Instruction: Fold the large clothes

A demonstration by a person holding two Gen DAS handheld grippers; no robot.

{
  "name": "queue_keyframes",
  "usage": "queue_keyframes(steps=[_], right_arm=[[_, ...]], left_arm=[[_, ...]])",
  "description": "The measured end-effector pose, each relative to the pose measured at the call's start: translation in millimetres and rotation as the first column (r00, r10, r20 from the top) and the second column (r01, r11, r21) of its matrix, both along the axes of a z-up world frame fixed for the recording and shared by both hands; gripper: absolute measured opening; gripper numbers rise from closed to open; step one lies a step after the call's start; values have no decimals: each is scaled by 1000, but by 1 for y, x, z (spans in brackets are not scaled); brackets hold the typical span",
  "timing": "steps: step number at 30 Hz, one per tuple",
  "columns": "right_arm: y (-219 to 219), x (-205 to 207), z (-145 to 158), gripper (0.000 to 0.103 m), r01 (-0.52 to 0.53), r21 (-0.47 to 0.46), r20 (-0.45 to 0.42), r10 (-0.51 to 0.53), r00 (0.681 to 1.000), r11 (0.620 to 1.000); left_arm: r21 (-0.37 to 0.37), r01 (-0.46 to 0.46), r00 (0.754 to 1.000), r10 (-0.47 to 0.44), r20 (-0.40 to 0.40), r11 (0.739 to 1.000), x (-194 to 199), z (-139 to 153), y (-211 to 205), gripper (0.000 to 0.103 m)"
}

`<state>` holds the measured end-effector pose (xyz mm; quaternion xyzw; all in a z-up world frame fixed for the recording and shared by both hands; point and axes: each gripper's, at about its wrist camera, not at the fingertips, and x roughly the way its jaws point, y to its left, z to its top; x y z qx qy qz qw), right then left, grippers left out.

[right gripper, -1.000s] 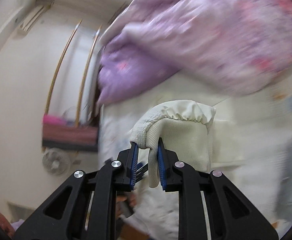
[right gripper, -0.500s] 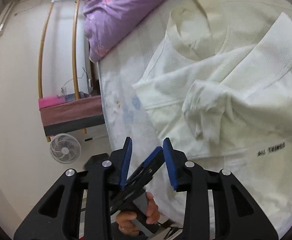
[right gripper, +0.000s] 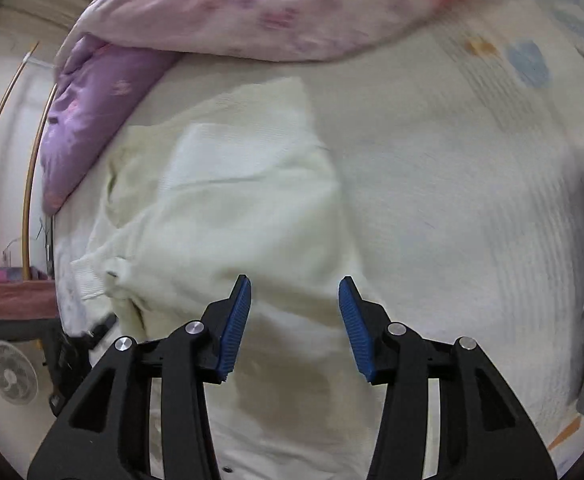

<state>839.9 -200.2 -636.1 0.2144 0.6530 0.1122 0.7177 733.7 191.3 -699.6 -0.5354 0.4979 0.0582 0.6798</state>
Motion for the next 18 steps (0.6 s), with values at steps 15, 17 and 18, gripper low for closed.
queue_keyframes(steps=[15,17,18], right_arm=[[10,-19,7,52,-172,-144,83,185,979,974],[18,-35,17,59,-222,-182,112,244,963,958],[23,-46,19,64,-251,-202,125,280,952,947]], left_arm=[[544,282,952,-302,-54,791,-1,118,69,7],[528,250,954,-301,10,812,-4,139,77,7],[524,238,951,-305,45,818,-7,148,77,7]])
